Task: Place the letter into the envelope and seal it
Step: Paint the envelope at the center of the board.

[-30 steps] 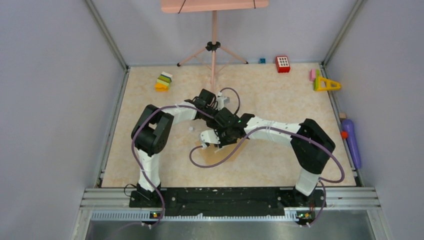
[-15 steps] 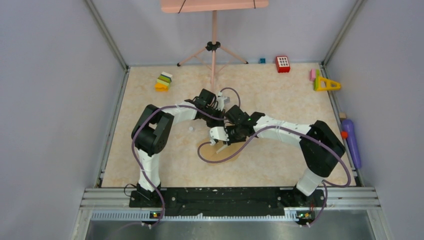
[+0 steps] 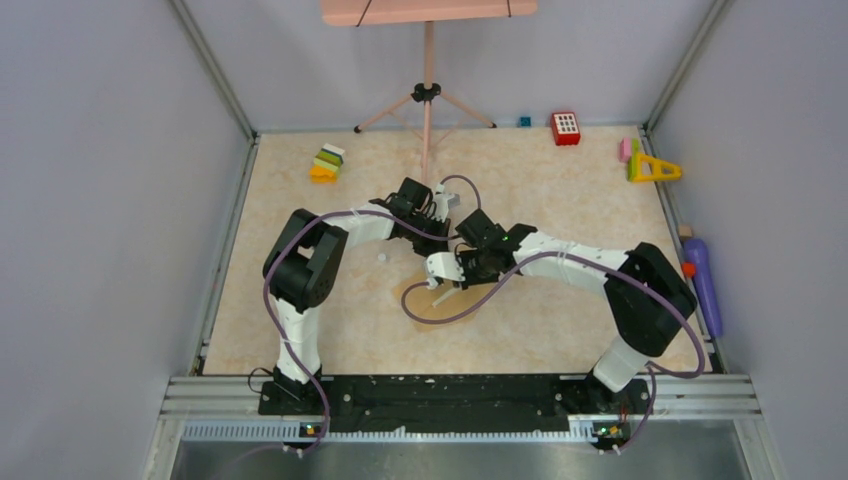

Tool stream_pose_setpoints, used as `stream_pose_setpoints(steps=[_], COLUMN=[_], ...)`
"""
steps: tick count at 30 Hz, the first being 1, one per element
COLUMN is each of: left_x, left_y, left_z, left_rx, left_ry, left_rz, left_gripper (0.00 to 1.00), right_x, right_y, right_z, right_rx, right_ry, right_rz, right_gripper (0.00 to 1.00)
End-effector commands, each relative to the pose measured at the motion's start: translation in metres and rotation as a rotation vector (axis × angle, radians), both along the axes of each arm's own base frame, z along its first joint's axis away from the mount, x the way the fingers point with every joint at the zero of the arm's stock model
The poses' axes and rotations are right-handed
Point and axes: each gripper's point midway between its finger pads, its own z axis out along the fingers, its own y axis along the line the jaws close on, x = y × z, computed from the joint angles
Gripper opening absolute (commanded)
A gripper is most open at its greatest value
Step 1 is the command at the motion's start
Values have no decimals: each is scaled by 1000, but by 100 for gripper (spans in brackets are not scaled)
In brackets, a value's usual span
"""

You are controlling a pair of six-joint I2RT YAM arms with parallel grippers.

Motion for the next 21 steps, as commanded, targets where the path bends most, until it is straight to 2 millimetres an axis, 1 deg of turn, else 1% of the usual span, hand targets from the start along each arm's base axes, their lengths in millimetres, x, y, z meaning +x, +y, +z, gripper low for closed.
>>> stream_pose_setpoints(steps=[1,5,7,10,14,15,18,21], left_x=[-14,-15,-14,-12,-9,-7,-4,1], left_y=[28,29,28,27,19,17,12,8], left_z=[-60,-60,-60,-55,-38,-33,-11,14], left_rx=[202,201,199,193,152,136,90,45], left_ry=[35,38,36,31,3,-7,-53,-110], left_rz=[7,7,6,0,-17,-22,-33,-44], left_gripper=[0,0,0,0,0,3,31,53], right_x=[9,11,11,8,1,-1,-8,-18], right_y=[-11,-14,-13,-9,-3,-2,-2,-4], right_z=[14,21,28,43,69,75,96,118], right_rx=[14,31,55,119,234,265,364,470], right_ry=[-45,-52,-53,-37,-19,-12,9,26], right_rz=[-28,-40,-48,-61,-84,-91,-108,-108], right_gripper=[0,0,0,0,0,0,0,0])
